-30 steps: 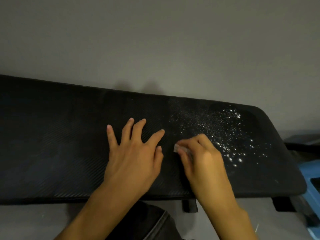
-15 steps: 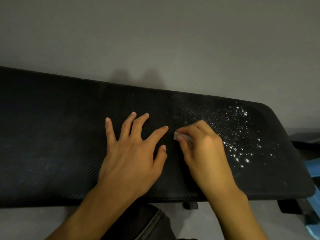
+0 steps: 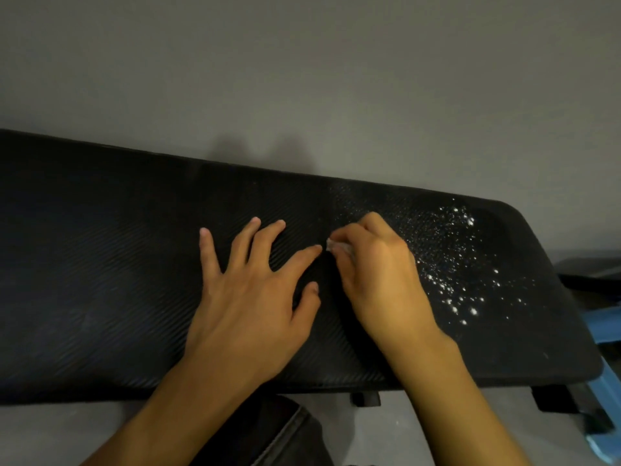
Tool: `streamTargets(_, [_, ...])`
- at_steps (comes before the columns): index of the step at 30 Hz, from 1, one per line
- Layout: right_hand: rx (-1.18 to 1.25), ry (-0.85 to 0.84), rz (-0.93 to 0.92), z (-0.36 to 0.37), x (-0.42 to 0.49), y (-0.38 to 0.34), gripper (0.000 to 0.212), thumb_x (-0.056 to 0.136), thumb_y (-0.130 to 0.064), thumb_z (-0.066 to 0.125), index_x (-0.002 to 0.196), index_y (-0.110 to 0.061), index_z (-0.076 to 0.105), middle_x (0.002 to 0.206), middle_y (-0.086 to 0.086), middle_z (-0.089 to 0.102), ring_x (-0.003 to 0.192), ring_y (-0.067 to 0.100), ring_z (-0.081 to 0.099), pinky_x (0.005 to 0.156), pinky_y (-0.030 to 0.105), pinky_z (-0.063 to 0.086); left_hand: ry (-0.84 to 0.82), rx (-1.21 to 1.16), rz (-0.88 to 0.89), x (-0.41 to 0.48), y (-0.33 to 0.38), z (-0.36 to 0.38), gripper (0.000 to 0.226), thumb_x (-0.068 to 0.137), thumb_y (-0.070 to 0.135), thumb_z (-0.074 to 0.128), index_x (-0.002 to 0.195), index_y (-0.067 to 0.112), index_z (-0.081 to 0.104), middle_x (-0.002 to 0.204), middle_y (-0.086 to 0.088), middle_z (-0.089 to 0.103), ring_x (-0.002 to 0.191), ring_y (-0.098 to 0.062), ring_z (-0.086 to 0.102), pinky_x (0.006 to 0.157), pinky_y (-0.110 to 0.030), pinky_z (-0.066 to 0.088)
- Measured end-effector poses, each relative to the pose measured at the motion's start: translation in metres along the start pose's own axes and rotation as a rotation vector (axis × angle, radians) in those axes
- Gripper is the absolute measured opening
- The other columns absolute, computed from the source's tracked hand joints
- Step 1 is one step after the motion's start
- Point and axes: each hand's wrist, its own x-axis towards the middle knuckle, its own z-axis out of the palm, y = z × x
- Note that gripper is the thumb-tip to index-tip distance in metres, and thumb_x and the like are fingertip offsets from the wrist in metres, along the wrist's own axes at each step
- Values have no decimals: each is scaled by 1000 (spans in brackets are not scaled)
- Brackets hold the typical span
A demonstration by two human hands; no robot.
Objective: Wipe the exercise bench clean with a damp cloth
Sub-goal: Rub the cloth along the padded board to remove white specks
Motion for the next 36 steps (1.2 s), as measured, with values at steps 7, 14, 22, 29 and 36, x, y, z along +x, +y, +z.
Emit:
streamTargets(7, [101,-17,-55,-8,-37,-9,12,96,-17,65,105,-16,72,101,-3,57,88,17,62,75,38,56,3,-14,11,0,-1,0,57,94,60,29,148,48,44,163,-5,34,156,-28,17,120,-73,5])
streamTargets(14, [24,40,-3,4,-6,-6,13,96,-17,64,105,-13,73,102,3,58,89,22,63,75,43,56,7,-3,0,0,1,0,55,94,59,29,147,49,43,163,-4,33,156,-27,17,120,-72,3])
streamTargets(22, [37,-6,-65,-5,-13,-4,14,96,-19,64,105,-15,74,99,1,59,84,18,63,73,39,57,6,-6,-12,0,3,-2,58,94,60,27,149,48,40,164,-3,30,157,-26,15,121,-72,2])
streamTargets(29, [27,10,-39,-1,-8,-8,13,95,-16,66,105,-14,74,101,0,60,86,17,64,75,38,57,9,8,-32,0,6,-1,62,94,60,28,151,40,41,163,-4,33,156,-27,18,120,-73,4])
streamTargets(36, [-10,35,-37,7,24,-1,16,97,-17,62,105,-12,75,102,6,61,83,23,66,77,40,57,-3,-2,-38,1,7,-2,64,93,60,27,152,38,39,164,-4,32,156,-26,16,121,-72,2])
